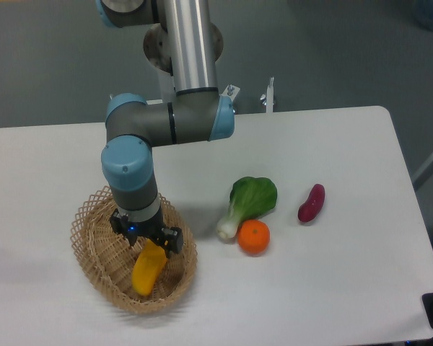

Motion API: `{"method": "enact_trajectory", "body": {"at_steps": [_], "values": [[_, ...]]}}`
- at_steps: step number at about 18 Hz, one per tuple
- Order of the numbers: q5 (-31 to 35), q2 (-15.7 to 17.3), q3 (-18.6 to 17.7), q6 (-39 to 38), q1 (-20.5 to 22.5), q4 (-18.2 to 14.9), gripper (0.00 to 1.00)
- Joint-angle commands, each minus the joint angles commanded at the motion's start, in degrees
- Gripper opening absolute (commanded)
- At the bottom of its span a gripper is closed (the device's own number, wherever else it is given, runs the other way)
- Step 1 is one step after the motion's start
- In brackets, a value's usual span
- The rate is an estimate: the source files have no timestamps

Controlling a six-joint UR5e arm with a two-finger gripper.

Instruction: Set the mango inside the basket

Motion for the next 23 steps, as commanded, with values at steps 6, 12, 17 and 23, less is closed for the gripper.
{"method": "enact_trajectory", "body": {"at_steps": [6,12,17,23], "values": [[5.1,2.3,2.7,1.0,3.3,-0.2,1.00],[4.8,6.9,2.9,6.8,8.3,-1.2,1.00],[4.7,9.2,2.7,15.0,11.2,-1.9,1.00],[2.8,9.8,3.5,16.3,14.1,-2.0,1.00]]}}
